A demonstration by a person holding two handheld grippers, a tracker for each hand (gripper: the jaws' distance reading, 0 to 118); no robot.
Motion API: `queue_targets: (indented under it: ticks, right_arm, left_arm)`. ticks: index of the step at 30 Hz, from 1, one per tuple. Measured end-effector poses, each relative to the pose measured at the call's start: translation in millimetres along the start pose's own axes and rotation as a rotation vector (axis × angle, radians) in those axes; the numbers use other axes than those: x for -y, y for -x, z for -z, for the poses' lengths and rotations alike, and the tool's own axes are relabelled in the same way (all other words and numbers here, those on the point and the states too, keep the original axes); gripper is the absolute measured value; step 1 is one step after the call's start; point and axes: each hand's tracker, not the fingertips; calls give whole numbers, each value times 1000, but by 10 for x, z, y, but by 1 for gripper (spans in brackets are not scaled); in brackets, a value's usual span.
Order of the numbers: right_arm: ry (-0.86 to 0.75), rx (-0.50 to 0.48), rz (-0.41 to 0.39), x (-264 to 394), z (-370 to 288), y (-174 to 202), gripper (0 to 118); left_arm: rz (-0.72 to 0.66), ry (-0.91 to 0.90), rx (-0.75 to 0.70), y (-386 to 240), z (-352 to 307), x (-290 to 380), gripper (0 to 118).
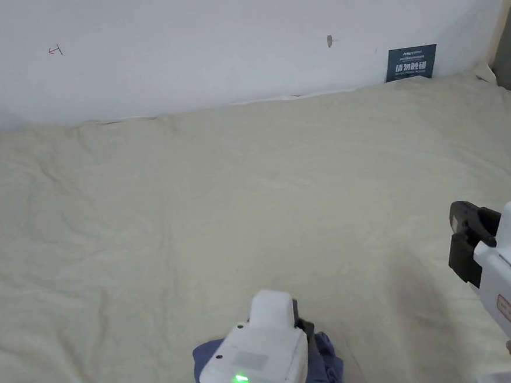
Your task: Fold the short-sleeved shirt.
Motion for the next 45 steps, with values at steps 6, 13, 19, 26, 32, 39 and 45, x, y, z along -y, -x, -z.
queue_targets:
  ticks: [6, 13, 19, 26, 32, 39, 45]
  right_arm:
    - [-61, -24, 2, -133, -72, 173, 2]
    - [-132, -22, -28, -291, -160, 393, 2]
    - [-165, -20, -61, -325, -160, 500, 2]
    - [-175, -23, -74, -316, -133, 563, 2]
    - [-173, -29, -79, -310, -113, 587, 2]
    - [-150, -53, -79, -204, -21, 655, 2]
    - [-51, -116, -92, 290, 273, 933, 2]
  left_arm:
    - [29, -178, -95, 364, -451, -462, 0]
    - [30, -312, -254, 937, -769, -698, 0]
    - [50, -368, -366, 1257, -1058, -723, 0]
    - [31, -374, -419, 1464, -1176, -640, 0]
    - [9, -378, -424, 1516, -1172, -611, 0]
    - [-6, -371, -413, 1502, -1132, -580, 0]
    - [-28, -364, -407, 1582, -1088, -491, 0]
